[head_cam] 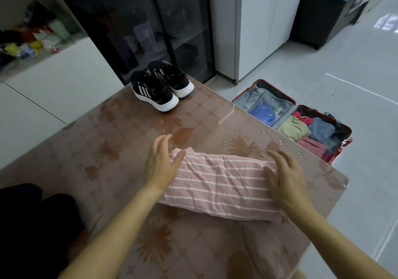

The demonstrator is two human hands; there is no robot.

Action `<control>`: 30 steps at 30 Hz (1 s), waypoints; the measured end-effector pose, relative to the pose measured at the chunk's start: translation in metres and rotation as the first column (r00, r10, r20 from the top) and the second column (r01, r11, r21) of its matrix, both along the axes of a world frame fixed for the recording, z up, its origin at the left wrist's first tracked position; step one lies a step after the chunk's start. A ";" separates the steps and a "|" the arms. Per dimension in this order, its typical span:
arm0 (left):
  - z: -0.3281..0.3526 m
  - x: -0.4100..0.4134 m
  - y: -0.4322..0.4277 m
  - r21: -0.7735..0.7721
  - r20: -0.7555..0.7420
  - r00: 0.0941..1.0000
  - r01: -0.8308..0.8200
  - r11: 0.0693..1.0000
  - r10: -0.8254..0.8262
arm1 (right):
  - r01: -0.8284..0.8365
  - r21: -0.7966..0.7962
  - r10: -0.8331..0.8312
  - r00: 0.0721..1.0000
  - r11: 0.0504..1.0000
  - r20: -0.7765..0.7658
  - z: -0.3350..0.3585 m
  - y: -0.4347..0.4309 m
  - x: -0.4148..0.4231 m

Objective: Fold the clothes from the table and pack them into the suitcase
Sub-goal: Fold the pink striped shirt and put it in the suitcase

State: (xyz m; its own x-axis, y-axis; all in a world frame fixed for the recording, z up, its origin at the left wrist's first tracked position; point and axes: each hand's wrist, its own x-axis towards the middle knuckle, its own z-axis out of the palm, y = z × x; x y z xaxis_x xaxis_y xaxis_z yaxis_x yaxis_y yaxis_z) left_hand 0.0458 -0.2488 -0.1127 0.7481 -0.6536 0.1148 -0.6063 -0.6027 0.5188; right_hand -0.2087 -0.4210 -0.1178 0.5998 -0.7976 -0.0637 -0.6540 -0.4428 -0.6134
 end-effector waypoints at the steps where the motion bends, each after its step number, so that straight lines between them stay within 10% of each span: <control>1: 0.000 -0.006 0.004 0.045 0.160 0.977 0.139 0.989 -0.144 | -0.073 -0.110 0.070 0.997 0.991 -0.030 0.001 0.008 -0.002; 4: -0.010 -0.021 0.011 0.419 0.173 0.859 0.379 0.825 -0.482 | -0.338 -0.138 0.294 0.918 0.931 -0.267 0.000 0.027 -0.002; 9: -0.028 -0.026 0.010 0.580 -0.023 0.929 0.314 0.752 -0.371 | -0.356 0.030 0.336 0.849 0.934 -0.408 -0.025 0.020 0.009; 18: -0.023 -0.044 0.021 0.132 -0.261 0.959 -0.078 0.988 0.110 | 0.093 0.256 -0.095 0.995 0.962 -0.004 -0.022 0.020 0.000; 30: -0.032 -0.082 0.020 -0.127 -0.431 0.892 -0.208 0.970 0.135 | -0.047 0.390 -0.019 0.987 0.920 0.162 -0.016 -0.013 -0.016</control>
State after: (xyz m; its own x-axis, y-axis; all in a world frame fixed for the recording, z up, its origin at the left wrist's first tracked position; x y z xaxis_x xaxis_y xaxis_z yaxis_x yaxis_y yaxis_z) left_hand -0.0358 -0.2289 -0.1442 0.8495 -0.5094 -0.1370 -0.2075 -0.5613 0.8012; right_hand -0.2248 -0.4340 -0.1335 0.6389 -0.7196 -0.2720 -0.5290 -0.1542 -0.8345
